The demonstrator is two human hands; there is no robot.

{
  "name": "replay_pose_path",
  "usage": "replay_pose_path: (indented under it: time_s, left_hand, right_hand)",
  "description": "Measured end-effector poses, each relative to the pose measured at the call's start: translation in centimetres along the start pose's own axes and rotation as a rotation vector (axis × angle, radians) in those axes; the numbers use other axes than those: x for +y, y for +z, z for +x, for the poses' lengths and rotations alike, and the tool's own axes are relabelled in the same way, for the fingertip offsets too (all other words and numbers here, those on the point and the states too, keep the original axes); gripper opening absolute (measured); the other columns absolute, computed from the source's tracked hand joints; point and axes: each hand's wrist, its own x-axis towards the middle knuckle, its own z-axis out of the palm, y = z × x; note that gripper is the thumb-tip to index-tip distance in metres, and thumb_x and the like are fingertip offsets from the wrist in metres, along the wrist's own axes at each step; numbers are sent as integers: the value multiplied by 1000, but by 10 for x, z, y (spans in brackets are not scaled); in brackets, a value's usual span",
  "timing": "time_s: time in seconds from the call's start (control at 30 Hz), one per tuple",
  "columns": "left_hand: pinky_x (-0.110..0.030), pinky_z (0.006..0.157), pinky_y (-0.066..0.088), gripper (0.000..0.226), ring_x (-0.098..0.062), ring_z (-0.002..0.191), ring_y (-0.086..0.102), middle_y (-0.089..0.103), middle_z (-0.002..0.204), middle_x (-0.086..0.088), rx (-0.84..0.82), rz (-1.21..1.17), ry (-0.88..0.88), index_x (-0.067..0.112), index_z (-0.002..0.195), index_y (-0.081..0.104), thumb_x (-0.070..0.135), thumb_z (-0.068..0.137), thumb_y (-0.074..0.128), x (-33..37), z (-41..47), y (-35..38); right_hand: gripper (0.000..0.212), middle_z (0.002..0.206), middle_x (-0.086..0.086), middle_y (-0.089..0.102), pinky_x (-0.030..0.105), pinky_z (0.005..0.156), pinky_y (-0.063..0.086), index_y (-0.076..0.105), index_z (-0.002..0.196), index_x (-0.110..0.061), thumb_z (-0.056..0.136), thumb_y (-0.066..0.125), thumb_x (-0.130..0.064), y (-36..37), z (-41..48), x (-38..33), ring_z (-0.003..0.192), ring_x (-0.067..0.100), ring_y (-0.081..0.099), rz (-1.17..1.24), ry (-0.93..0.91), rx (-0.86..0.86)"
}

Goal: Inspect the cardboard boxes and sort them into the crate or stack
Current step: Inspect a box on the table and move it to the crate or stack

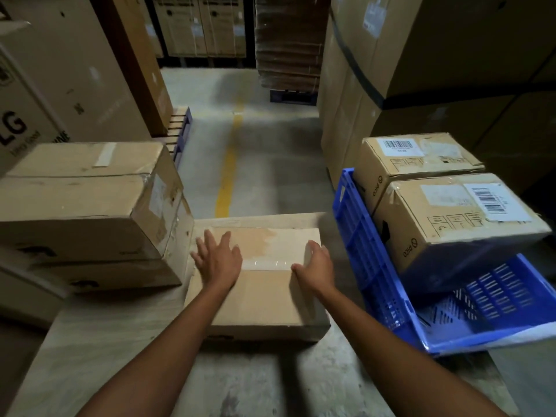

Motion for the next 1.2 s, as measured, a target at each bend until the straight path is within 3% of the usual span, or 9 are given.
replay_pose_path:
  time_s: [0.13, 0.27, 0.53, 0.67, 0.87, 0.93, 1.0, 1.1, 1.2]
  left_hand:
    - [-54, 108, 30, 49, -40, 132, 36, 31, 155, -14, -12, -217, -119, 27, 146, 45, 34, 98, 51, -11, 14, -19]
    - [-50, 108, 31, 48, -35, 129, 39, 36, 146, -11, 73, -432, -121, 27, 146, 44, 24, 98, 51, -9, 14, -42]
    - [-28, 92, 39, 31, -31, 109, 52, 41, 120, -10, 374, -765, -20, 16, 122, 64, 31, 99, 49, -20, 0, -82]
    - [-36, 80, 48, 20, -24, 91, 54, 42, 112, -9, 449, -814, -20, 13, 103, 60, 31, 97, 54, -46, -21, -68]
    - [-22, 80, 46, 11, -25, 92, 54, 45, 115, -15, 388, -732, 133, 7, 103, 58, 11, 93, 63, -81, -55, -47]
    - [-39, 89, 49, 10, -30, 107, 51, 45, 120, -15, 403, -582, 254, 8, 102, 62, 13, 94, 59, -89, -56, -44]
    - [-46, 97, 46, 16, -33, 118, 46, 47, 126, -16, 434, -392, 389, 10, 98, 67, 16, 92, 54, -91, -54, -46]
    - [-46, 97, 47, 21, -34, 117, 50, 55, 125, -15, 431, -291, 616, 9, 98, 70, 16, 91, 52, -85, -49, -55]
    - [-45, 102, 46, 33, -33, 121, 53, 58, 129, -17, 339, -210, 698, 8, 111, 69, 22, 93, 46, -81, -44, -59]
  right_hand:
    - [87, 158, 7, 33, 43, 109, 43, 26, 157, -25, 86, 76, -17, -5, -2, -9, 140, 28, 42, 202, 45, 53]
    - [89, 158, 15, 24, 46, 106, 41, 15, 159, -33, 91, 71, -35, -13, -10, -31, 140, 35, 38, 271, 59, 186]
    - [48, 120, 3, 42, 45, 87, 54, 45, 124, -32, 91, 53, -66, -17, -29, -67, 106, 24, 54, 468, 127, 505]
    - [42, 117, 3, 48, 40, 80, 56, 44, 110, -27, 89, 64, -57, -4, -43, -67, 96, 21, 59, 556, 167, 569]
    - [41, 130, 9, 47, 37, 83, 51, 47, 119, -18, 88, 73, -28, 12, -68, -39, 109, 25, 56, 478, 217, 563]
    - [44, 136, 8, 45, 52, 113, 36, 51, 125, -18, 88, 71, -29, 20, -73, -36, 123, 27, 51, 206, 92, 642]
    - [42, 139, 8, 48, 54, 121, 17, 56, 127, -16, 87, 69, -23, 33, -76, -43, 131, 24, 46, 7, -133, 692]
    - [34, 133, 11, 58, 50, 105, 47, 63, 122, -11, 89, 65, -20, 56, -83, -69, 124, 28, 55, 1, -523, 546]
    - [39, 137, 14, 60, 43, 104, 48, 65, 126, -11, 97, 51, -32, 83, -88, -88, 129, 32, 55, -215, -691, 370]
